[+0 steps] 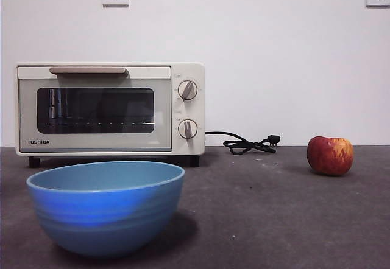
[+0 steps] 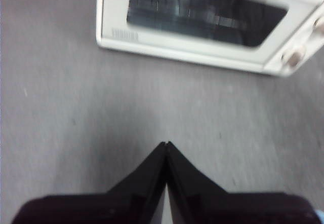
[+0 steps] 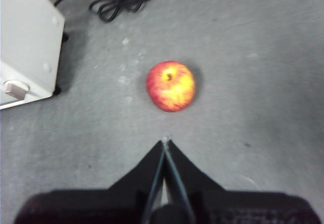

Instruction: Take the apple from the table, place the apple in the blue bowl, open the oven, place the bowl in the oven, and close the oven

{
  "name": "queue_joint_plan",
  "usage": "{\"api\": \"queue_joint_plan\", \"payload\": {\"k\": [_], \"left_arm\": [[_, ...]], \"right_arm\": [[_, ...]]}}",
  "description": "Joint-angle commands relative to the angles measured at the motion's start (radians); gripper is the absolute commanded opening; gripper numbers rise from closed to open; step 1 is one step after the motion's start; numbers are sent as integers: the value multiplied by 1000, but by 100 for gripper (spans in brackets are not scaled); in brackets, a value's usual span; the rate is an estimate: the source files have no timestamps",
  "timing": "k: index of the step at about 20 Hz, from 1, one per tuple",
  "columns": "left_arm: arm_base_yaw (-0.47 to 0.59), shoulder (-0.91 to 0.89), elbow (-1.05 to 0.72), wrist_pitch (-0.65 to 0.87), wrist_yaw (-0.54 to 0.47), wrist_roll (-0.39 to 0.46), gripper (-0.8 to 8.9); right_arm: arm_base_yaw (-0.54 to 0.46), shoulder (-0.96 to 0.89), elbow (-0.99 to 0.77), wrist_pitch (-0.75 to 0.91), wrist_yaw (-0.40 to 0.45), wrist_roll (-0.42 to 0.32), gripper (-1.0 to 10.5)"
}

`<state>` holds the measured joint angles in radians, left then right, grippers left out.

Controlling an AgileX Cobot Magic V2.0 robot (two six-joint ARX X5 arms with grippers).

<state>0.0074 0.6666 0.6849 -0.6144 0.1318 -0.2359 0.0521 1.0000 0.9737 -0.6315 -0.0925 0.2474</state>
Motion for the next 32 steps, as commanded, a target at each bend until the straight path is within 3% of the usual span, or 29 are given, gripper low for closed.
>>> {"api": "queue_joint_plan", "payload": {"k": [1, 3, 5, 8, 12, 20, 23, 24, 27, 28, 32], "left_arm": [[2, 98, 91, -104, 35, 35, -5], [1, 174, 159, -188, 86, 50, -5], [0, 220, 191, -216, 183, 72, -4], [-2, 243, 194, -220, 252, 75, -4], [-24, 248, 194, -269, 261, 82, -4], [-48, 250, 194, -291, 261, 78, -4], [-48, 250, 194, -291, 261, 78, -4], [-48, 250, 194, -291, 261, 78, -4], [-48, 250, 194, -290, 261, 78, -4], [-48, 250, 194, -290, 260, 78, -4], [-48, 250, 194, -290, 260, 79, -4]], "right_arm": [[1, 138, 116, 5, -41, -20, 0], [1, 265, 219, -26, -61, -29, 1], [10, 404, 328, -95, -72, -88, 38], [28, 603, 486, -200, -46, -152, 294], [28, 824, 653, -265, -33, -161, 641], [28, 1063, 740, -254, -7, -163, 662], [28, 1117, 740, -255, -8, -162, 648], [28, 1126, 740, -255, -8, -162, 568], [33, 1130, 740, -255, -9, -161, 73], [34, 1130, 740, -264, -13, -162, -17], [39, 1112, 750, -288, -10, -173, -9]]}}
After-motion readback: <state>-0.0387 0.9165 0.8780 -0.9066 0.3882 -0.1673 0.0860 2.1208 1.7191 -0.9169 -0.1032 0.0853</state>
